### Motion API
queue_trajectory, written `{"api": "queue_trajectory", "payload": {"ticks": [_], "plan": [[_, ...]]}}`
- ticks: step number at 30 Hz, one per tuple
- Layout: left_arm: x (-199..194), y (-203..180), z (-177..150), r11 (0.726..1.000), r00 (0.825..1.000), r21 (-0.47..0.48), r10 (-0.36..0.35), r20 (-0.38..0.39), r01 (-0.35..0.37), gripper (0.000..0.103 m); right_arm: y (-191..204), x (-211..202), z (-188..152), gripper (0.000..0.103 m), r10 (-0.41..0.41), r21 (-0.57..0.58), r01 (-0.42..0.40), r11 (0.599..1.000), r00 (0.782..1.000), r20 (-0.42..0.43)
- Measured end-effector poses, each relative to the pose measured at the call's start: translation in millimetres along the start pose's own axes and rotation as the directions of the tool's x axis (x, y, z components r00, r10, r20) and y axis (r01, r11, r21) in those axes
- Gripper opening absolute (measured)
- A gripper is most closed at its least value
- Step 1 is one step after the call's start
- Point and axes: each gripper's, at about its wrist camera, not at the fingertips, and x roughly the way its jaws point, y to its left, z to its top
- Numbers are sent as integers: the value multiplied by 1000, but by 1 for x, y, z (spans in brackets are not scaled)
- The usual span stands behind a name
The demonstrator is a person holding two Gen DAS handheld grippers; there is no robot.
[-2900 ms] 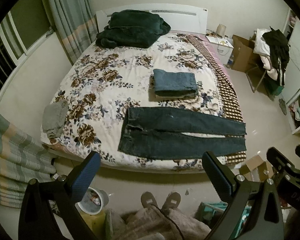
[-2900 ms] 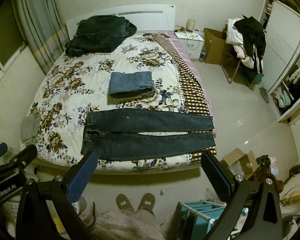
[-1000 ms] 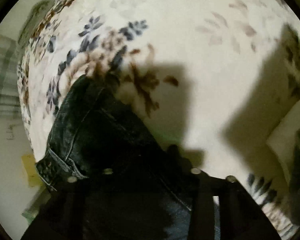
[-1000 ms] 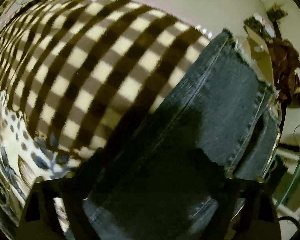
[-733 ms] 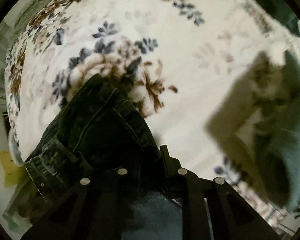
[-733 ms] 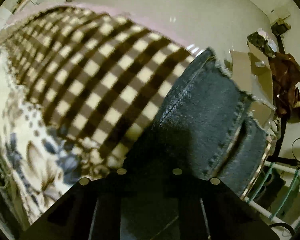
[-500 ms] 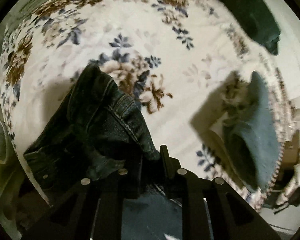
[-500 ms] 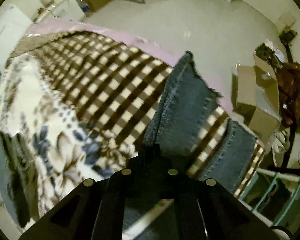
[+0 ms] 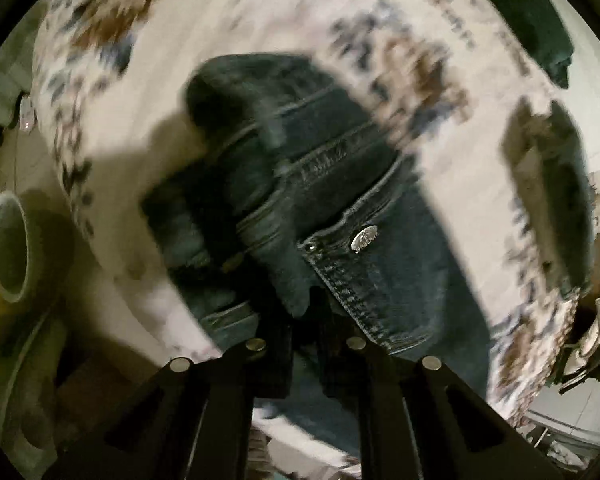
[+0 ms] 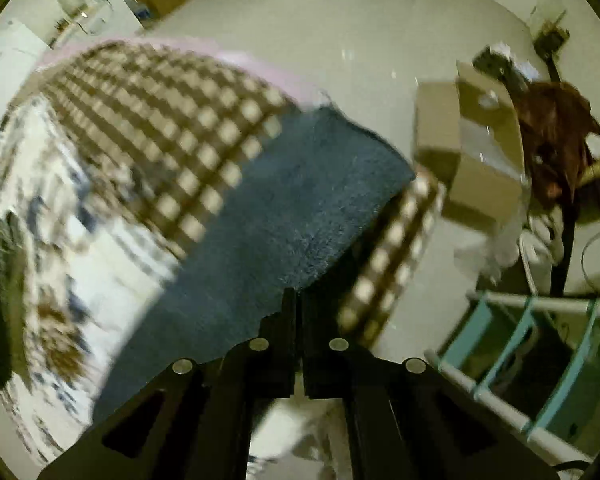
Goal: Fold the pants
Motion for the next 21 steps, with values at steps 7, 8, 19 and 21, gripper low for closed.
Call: {"api": "queue_trajectory", "payload": {"ticks": [7, 8, 19, 21], "plan": [[-11, 15, -21, 999, 999, 35, -5, 42, 3, 12, -42, 14, 7, 33, 114, 56, -111, 992, 991, -66], [-19, 15, -26, 1000, 998, 30, 0, 58, -2, 14, -49, 13, 9, 53, 132, 68, -129, 989, 990, -54], [-23, -42, -60, 997, 992, 56, -66, 106, 60, 65, -92, 48, 78, 59, 152, 264, -143, 954, 988, -16], [-18, -51, -66, 996, 993, 70, -70, 99, 63, 65, -98, 64, 91, 59, 163, 285, -148, 947, 986, -31]]}}
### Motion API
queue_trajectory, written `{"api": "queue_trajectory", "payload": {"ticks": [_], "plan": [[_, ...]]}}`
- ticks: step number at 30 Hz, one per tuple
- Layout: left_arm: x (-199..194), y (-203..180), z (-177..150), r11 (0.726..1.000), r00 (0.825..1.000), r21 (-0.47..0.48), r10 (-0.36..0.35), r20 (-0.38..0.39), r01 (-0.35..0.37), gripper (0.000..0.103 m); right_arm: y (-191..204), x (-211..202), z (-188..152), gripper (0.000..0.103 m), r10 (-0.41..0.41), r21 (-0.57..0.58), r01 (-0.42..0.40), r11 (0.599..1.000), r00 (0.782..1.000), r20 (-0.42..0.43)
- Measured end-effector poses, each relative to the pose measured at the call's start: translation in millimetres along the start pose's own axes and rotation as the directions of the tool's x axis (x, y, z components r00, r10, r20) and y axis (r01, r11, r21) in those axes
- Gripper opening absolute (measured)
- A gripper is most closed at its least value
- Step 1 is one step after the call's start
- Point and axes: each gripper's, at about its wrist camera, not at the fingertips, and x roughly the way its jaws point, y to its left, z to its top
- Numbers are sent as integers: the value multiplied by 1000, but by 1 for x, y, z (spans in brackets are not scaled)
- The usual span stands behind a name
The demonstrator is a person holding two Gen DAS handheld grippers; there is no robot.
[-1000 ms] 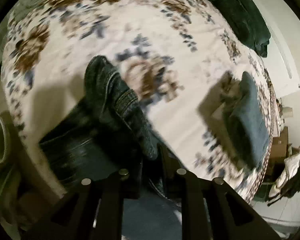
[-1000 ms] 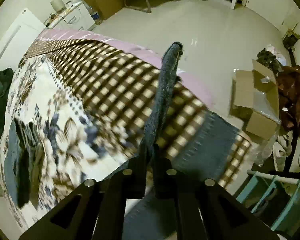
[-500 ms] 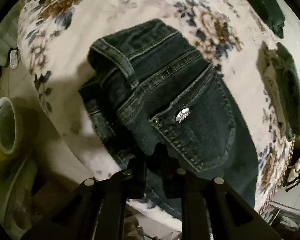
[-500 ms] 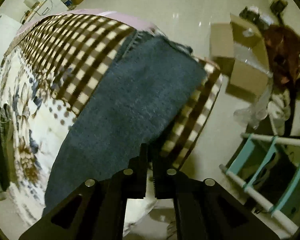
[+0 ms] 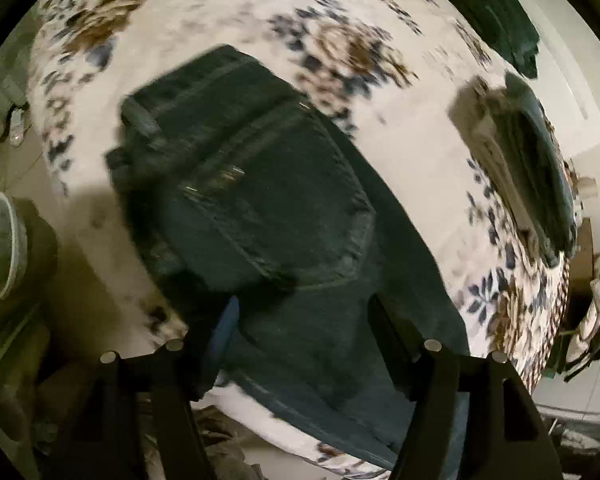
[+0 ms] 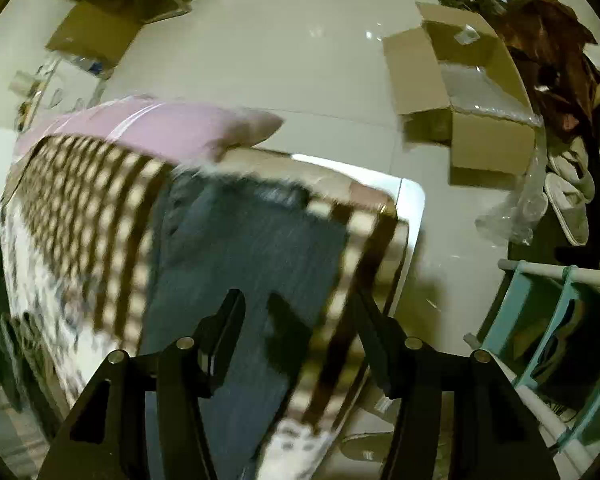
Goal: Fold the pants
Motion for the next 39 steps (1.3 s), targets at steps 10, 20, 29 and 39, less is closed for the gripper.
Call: {"api": "queue_trajectory", "payload": {"ticks": [10, 20, 29, 39], "plan": [[13, -50, -25, 998, 999, 64, 28, 20, -29, 65, 24, -12, 22, 2, 13, -169, 9, 986, 991, 131], [16, -50, -36, 997, 999, 54, 50, 9, -51, 65, 32, 14, 39, 2, -69, -286, 85, 954, 995, 67], [-7, 2, -19, 998, 1000, -54, 11, 0, -11, 65, 38, -7, -62, 53, 78, -233, -120, 965, 980, -182], [-2, 88, 44, 979, 999, -204, 26, 35, -18, 65, 108, 66, -285, 53, 112, -271, -300, 915, 833, -542]]}}
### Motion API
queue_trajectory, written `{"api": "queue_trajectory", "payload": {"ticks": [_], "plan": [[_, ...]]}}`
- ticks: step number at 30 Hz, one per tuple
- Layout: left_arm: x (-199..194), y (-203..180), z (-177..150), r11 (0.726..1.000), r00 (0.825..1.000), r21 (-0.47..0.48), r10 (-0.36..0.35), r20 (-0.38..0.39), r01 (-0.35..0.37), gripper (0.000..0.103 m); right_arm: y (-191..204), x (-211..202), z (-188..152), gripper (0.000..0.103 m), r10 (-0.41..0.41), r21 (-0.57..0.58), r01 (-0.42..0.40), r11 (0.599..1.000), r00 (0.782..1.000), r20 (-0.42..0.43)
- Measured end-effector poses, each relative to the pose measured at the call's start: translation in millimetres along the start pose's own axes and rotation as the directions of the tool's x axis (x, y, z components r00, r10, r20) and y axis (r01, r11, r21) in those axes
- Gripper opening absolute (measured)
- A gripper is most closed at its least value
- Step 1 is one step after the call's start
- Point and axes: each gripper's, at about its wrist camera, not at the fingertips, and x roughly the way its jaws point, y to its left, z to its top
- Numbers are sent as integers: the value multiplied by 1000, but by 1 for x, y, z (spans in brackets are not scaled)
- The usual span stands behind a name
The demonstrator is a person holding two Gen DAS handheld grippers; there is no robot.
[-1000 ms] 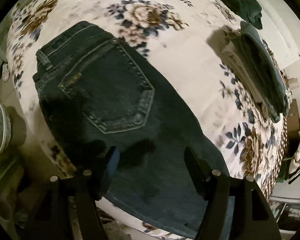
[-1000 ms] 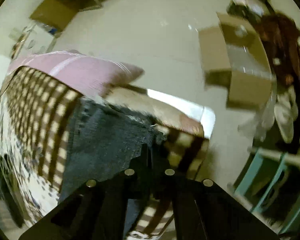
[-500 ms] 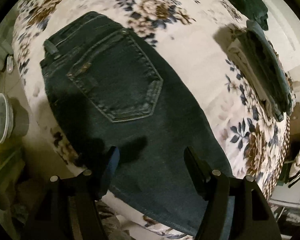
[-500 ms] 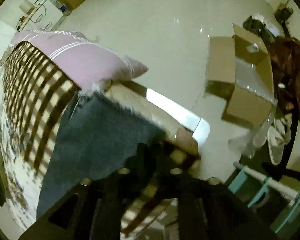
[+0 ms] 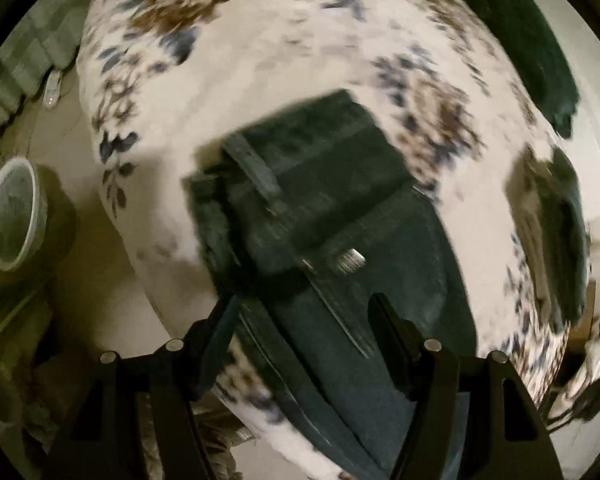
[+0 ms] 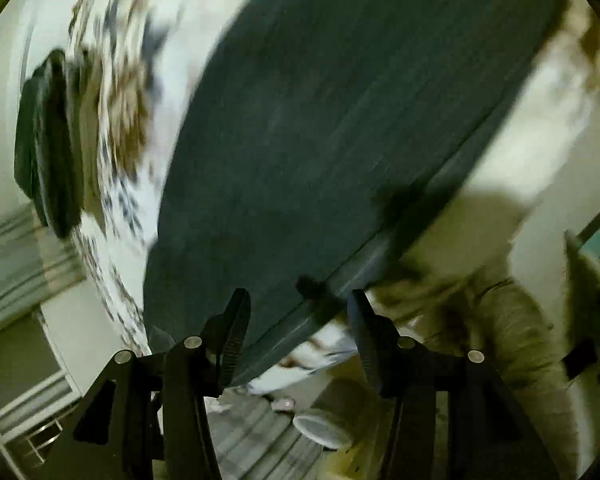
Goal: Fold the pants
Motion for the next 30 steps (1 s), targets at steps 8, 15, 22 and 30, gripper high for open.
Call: {"api": "queue_trajectory", "payload": {"ticks": [8, 15, 22, 30], "plan": [[32, 38, 31, 994, 999, -109, -21, -27, 18, 62, -6, 26, 2, 53, -9, 119, -2, 993, 996, 89], [24, 34, 36, 997, 998, -49, -53, 21, 54, 17, 15, 21, -19, 53, -50, 56, 42, 998, 987, 152], [21, 27, 40, 998, 998, -11, -54, 25, 55, 12, 23, 21, -15, 11, -152, 52, 144, 988, 958, 243], [1, 33, 40, 997, 997, 53, -52, 57, 49, 7, 17, 15, -12, 15, -90, 42, 84, 996, 979, 183]]}}
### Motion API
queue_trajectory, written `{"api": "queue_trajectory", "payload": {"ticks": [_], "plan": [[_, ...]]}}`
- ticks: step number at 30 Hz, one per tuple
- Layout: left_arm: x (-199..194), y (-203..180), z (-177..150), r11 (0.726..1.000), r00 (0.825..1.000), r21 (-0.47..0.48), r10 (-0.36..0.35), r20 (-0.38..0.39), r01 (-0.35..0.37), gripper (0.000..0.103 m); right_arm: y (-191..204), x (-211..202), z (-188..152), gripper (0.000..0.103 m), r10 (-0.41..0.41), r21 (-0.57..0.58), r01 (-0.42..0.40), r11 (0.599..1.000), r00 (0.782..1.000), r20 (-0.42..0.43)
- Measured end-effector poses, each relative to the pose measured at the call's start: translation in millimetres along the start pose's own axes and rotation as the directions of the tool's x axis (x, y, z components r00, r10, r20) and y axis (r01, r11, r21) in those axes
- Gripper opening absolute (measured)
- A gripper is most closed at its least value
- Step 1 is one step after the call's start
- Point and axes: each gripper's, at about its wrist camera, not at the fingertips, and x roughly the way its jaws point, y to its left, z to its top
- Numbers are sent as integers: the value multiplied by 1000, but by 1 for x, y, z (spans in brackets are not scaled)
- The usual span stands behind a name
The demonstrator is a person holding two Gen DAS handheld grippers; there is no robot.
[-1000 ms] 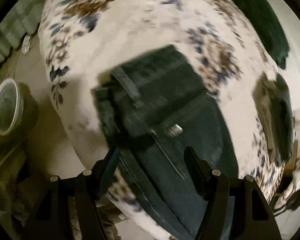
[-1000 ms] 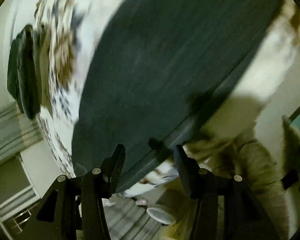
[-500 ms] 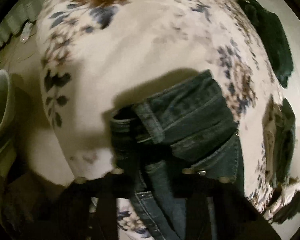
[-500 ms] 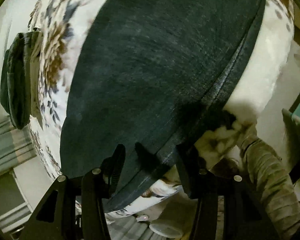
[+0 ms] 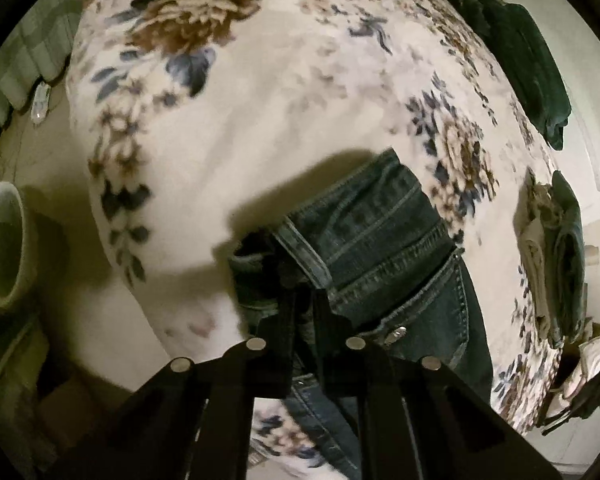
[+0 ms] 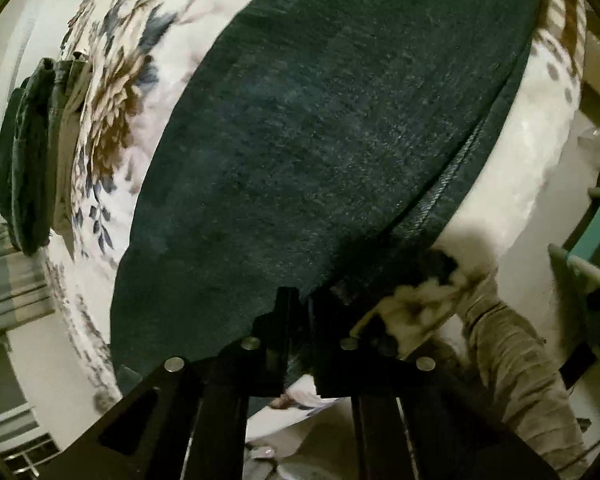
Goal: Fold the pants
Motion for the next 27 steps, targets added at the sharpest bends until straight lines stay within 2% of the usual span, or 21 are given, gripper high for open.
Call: {"api": "queue_trajectory", "payload": {"ticks": [2, 5, 7, 12, 13, 15, 18, 19, 20, 22, 23, 24, 27], "plan": [[4, 6, 3, 999, 999, -30, -41, -26, 40, 8, -4, 10, 4, 15, -5, 25, 5, 1000, 1000, -5], [18, 17, 6, 984, 989, -148, -117, -89, 103, 11, -4, 14, 7, 18, 2, 54, -2, 999, 1000, 1], [25, 17, 8, 973, 984, -197, -146, -105, 123, 18, -2, 13, 6, 22, 6, 56, -6, 998, 1000, 6], [33, 8, 11, 969, 982, -204, -159, -98, 137, 49, 5, 17, 7, 34, 1, 48, -1, 999, 1000, -8], [38, 6, 12, 970, 984, -208, -146, -103, 123, 49, 5, 16, 6, 36, 0, 47, 1, 999, 1000, -9], [44, 6, 13, 968, 985, -229, -129, -114, 101, 49, 7, 16, 6, 39, -8, 49, 8, 999, 1000, -11], [51, 7, 15, 962, 987, -263, -106, -121, 71, 49, 11, 18, 4, 37, -23, 44, 22, 999, 1000, 12], [52, 4, 15, 965, 989, -257, -90, -117, 57, 49, 13, 18, 2, 32, -40, 42, 39, 998, 999, 24], [52, 1, 14, 970, 991, -241, -74, -111, 45, 49, 14, 18, 1, 16, -75, 37, 74, 997, 997, 33], [50, -6, 11, 980, 996, -200, -38, -86, 20, 37, 12, 16, -3, 8, -86, 37, 85, 996, 995, 51], [49, -7, 10, 983, 997, -183, -18, -78, 3, 21, 13, 14, -5, 4, -86, 33, 84, 996, 995, 56], [47, -5, 9, 985, 998, -172, -2, -70, -10, 15, 14, 11, -6, 2, -90, 24, 88, 996, 994, 63], [32, 1, 5, 990, 999, -142, -18, -48, 11, 10, 20, -1, -12, 2, -94, -11, 95, 995, 993, 76]]}}
